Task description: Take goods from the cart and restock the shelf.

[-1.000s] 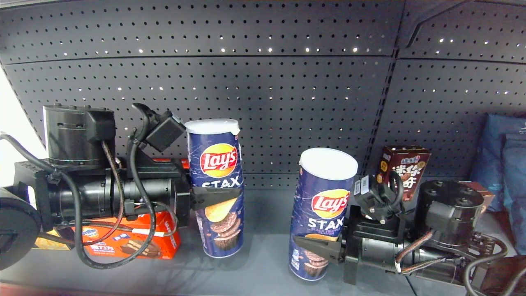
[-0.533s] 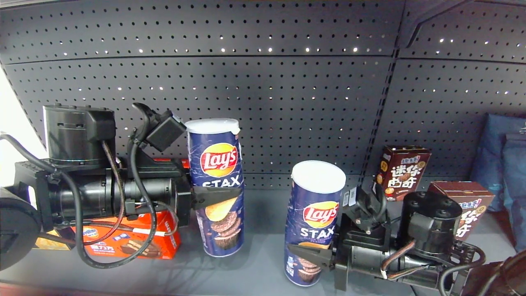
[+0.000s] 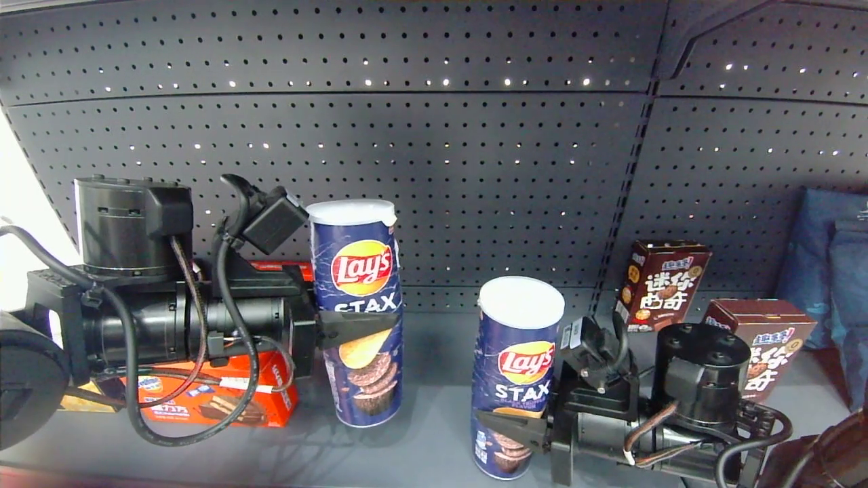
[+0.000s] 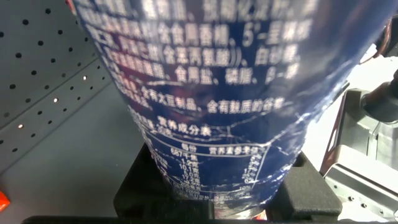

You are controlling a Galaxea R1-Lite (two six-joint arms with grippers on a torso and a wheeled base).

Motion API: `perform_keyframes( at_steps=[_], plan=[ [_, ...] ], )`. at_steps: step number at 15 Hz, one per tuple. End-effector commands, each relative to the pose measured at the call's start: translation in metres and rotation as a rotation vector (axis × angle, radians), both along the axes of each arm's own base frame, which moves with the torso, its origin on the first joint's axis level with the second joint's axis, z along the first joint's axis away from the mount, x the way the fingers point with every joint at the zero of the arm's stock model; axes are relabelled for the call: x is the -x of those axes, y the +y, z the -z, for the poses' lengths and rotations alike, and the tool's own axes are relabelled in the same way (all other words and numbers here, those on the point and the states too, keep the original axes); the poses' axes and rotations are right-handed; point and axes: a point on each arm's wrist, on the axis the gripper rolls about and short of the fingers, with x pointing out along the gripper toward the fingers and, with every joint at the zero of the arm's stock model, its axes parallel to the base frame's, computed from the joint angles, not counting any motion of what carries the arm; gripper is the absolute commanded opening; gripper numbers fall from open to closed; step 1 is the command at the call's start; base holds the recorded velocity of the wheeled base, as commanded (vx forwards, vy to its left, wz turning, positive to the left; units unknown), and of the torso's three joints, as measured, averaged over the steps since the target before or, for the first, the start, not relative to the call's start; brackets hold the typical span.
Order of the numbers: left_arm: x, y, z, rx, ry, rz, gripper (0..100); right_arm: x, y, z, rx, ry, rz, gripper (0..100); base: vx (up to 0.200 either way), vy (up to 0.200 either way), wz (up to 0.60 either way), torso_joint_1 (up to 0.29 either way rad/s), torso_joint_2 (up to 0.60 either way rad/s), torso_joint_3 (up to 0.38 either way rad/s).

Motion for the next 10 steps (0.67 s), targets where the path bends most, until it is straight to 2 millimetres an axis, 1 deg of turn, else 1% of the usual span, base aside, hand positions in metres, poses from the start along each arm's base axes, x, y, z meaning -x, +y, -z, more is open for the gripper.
perform_keyframes(
  at_steps=[1,2,4,10],
  plan=[
    [0.000,0.001,0.000,0.000,0.002,-0.001,0,-0.001,0.000,0.001,0.004,0.002,0.002,0,0.000,0.000,0.00,0.000,0.00,0.000],
    [0.000,0.001,0.001,-0.001,0.003,-0.002,0,0.000,0.000,0.002,0.005,0.004,0.002,100,0.000,0.000,0.00,0.000,0.00,0.000],
    [0.002,0.001,0.003,-0.003,0.009,0.000,0,0.001,0.001,0.000,0.002,0.001,-0.001,100,0.000,0.000,0.00,0.000,0.00,0.000],
    [0.006,0.002,0.000,0.000,0.000,0.000,0,0.010,-0.007,-0.005,-0.016,-0.023,0.000,100,0.000,0.000,0.00,0.000,0.00,0.000]
  ],
)
